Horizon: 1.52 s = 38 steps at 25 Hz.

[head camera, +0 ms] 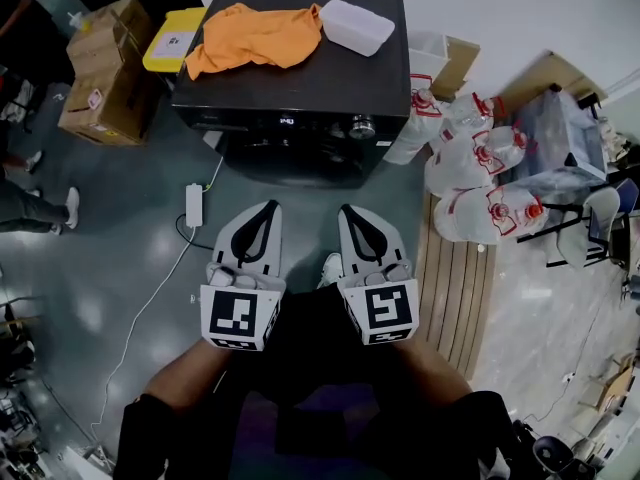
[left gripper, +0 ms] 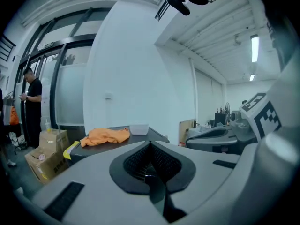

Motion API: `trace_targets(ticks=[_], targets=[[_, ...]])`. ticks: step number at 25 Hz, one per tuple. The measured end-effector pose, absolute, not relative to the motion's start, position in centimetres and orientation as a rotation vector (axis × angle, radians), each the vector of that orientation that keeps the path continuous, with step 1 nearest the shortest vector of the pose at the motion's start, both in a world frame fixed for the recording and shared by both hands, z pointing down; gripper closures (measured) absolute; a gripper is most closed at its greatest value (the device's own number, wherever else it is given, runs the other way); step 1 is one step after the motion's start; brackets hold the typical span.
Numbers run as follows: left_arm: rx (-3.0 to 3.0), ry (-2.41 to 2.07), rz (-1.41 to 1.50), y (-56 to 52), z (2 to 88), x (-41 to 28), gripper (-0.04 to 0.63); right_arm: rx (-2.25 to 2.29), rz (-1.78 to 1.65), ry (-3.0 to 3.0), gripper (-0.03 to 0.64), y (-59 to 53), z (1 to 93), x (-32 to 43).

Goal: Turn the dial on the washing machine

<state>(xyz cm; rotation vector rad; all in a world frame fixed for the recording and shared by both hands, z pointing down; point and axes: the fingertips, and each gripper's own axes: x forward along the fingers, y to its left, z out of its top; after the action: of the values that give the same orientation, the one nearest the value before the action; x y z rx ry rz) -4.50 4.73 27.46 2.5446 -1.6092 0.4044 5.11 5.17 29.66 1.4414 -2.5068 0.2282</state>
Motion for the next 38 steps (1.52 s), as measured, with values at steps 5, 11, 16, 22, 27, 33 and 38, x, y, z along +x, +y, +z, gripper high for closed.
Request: trace_targets(ticks=[5,11,16,22,27,33,38], targets=[[2.507,-1.624,0.436,4.1,28.0,-2.8,0.581,1.422,0.238,-2.510,0.603,3.6,30.4,7.1],[2.477,-1.670,0.437,2.3,28.5,-3.3,0.569,1.389,0.283,-2.524,0.601,2.1,31.8,7.2],[2.483,-1.635,0.424,0.4,29.2,-3.5,0.402,1.377,0.286,-2.511,0.495,0.5,32.6,6.8],[2.502,-1.597,0.437,-2.3,29.7,-4.3,0.334,1.426,0.307,-2.458,0.348,-2.3,34.0,7.0],[2.506,-1.557,0.476,-3.8,31.1,-5.0,0.301,1.509,0.286,-2.394,0.282,-4.3,35.2,7.6],[2.491,-1.536,0.532,-5.1,33.5,-5.8,0.293,1.552,0.277,-2.311,0.276,-6.5,37.3,7.7],[2.472,-1.552,0.538,-6.8,35.2,-6.6,0.293,1.596,0.280,-2.242,0.278,-8.9,39.3,8.3]])
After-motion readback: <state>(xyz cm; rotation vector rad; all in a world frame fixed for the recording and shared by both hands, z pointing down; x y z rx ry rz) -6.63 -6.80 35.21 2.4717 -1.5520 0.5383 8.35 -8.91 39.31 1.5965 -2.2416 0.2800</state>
